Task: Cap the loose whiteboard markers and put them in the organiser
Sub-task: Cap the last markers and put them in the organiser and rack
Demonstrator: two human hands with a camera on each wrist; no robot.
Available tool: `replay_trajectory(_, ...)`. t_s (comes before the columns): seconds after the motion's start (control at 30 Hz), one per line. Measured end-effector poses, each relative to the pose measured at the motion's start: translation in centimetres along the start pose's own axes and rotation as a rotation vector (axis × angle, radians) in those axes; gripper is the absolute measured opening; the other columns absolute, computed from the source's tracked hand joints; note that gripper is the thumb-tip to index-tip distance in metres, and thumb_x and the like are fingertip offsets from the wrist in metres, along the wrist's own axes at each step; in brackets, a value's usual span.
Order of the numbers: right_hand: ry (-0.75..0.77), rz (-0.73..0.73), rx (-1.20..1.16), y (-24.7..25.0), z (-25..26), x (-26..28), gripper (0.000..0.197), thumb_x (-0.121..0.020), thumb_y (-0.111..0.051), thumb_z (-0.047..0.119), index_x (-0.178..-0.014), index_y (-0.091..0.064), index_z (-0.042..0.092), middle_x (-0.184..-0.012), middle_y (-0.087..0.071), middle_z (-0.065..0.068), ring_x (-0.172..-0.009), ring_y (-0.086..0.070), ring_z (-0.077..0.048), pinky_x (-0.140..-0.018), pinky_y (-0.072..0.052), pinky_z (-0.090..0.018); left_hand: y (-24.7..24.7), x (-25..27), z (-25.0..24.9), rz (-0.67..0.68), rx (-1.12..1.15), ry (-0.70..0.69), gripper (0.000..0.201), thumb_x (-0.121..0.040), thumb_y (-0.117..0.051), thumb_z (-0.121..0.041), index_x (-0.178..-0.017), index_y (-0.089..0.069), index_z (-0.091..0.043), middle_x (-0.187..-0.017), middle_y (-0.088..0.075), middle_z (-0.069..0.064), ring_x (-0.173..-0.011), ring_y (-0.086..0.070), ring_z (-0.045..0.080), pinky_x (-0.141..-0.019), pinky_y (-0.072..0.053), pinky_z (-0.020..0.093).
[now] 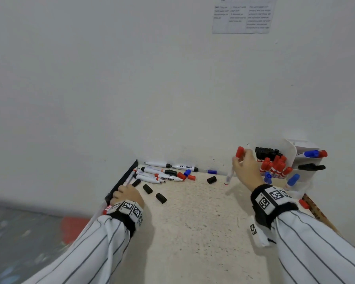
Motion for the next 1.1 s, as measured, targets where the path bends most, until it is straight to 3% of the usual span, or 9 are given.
replay_trajectory(0.17,0.093,-0.128,0.01,3.9,0.0,-1.9,0.038,-0.094,-0.047,0.006,-0.129,-0.032,0.009,-0.094,-0.055,-0.011,-0.064,-0.055,-0.019,-0.056,-0.04,-0.022,-1.0,-1.2,1.0,0.063,0.006,0.027,0.036,-0.098,-0.036,-0.017,-0.134,-0.037,-0.01,-0.135,-0.041,0.013,-0.125,-0.043,0.031,-0.103,-0.037,0.042)
replay_trajectory(0.33,0.017,-0.229,0.139,7.1,-1.8,-2.8,0.028,-0.094,-0.048,0.006,-0.12,-0.042,0.013,-0.087,-0.056,-0.013,-0.073,-0.056,-0.029,-0.068,-0.051,-0.039,-1.1,-1.7,0.9,0.045,-0.051,0.031,0.034,-0.1,-0.033,-0.02,-0.133,-0.041,-0.012,-0.133,-0.045,0.007,-0.123,-0.045,0.023,-0.101,-0.038,0.038)
replay_trajectory(0.43,-0.003,-0.324,0.199,8.7,-3.2,-3.4,0.023,-0.093,-0.047,0.004,-0.114,-0.042,0.01,-0.099,-0.054,-0.018,-0.088,-0.055,-0.031,-0.074,-0.046,-0.037,-1.1,-1.5,0.8,0.033,-0.068,0.016,0.035,-0.1,-0.032,-0.019,-0.133,-0.04,-0.013,-0.133,-0.044,0.007,-0.123,-0.044,0.022,-0.1,-0.038,0.038)
replay_trajectory(0.53,-0.079,-0.325,0.211,9.4,-4.3,-3.6,0.021,-0.094,-0.044,0.001,-0.114,-0.041,0.006,-0.095,-0.051,-0.016,-0.083,-0.049,-0.026,-0.074,-0.042,-0.033,-0.9,-1.8,0.7,0.033,-0.058,0.018,0.038,-0.099,-0.034,-0.02,-0.135,-0.035,-0.013,-0.136,-0.041,0.009,-0.126,-0.041,0.025,-0.101,-0.038,0.04)
replay_trajectory(0.67,-0.081,-0.267,0.235,8.9,-4.9,-4.3,0.017,-0.092,-0.051,0.003,-0.108,-0.047,0.007,-0.107,-0.052,-0.016,-0.096,-0.052,-0.028,-0.084,-0.046,-0.04,-0.7,-2.1,0.3,0.054,-0.045,-0.009,0.042,-0.097,-0.04,-0.026,-0.137,-0.032,-0.014,-0.136,-0.044,0.008,-0.125,-0.041,0.024,-0.1,-0.038,0.04)
replay_trajectory(0.77,-0.048,-0.244,0.301,8.2,-5.5,-4.7,0.013,-0.09,-0.055,0.003,-0.103,-0.054,0.003,-0.112,-0.051,-0.018,-0.102,-0.052,-0.03,-0.089,-0.044,-0.037,-0.3,-2.0,0.0,0.066,0.018,0.005,0.041,-0.097,-0.041,-0.026,-0.135,-0.035,-0.013,-0.135,-0.046,0.008,-0.124,-0.043,0.023,-0.1,-0.038,0.04)
replay_trajectory(0.93,-0.154,-0.05,0.412,6.4,-7.1,-5.4,0.027,-0.097,-0.039,0.01,-0.117,-0.055,0.002,-0.106,-0.061,-0.02,-0.097,-0.057,-0.033,-0.089,-0.047,-0.041,-0.6,-2.0,-1.8,0.066,0.342,-0.152,0.037,-0.094,-0.046,-0.017,-0.127,-0.042,-0.002,-0.127,-0.052,0.017,-0.116,-0.053,0.031,-0.095,-0.042,0.036)
replay_trajectory(1.03,-0.135,0.046,0.569,5.6,-7.7,-5.6,0.023,-0.094,-0.039,0.011,-0.093,-0.061,0.004,-0.104,-0.062,-0.022,-0.097,-0.056,-0.035,-0.09,-0.044,-0.042,-0.3,-1.2,-2.9,0.07,0.496,-0.208,0.035,-0.093,-0.046,-0.019,-0.122,-0.043,0.0,-0.121,-0.054,0.019,-0.11,-0.054,0.033,-0.087,-0.043,0.036)
replay_trajectory(1.1,-0.16,0.098,0.627,5.2,-8.1,-5.4,0.021,-0.094,-0.039,0.018,-0.083,-0.055,0.011,-0.109,-0.058,-0.019,-0.103,-0.052,-0.035,-0.096,-0.041,-0.046,-0.2,-0.5,-4.0,0.097,0.606,-0.241,0.031,-0.093,-0.046,-0.021,-0.117,-0.043,-0.001,-0.116,-0.055,0.018,-0.105,-0.056,0.032,-0.084,-0.044,0.035)
Point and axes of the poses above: each hand's wrist, its own x-axis away from the middle knuckle, its own y-axis out of the back of the hand, z = x × y, the point moved 4 cm from there along -x, towards the middle knuckle
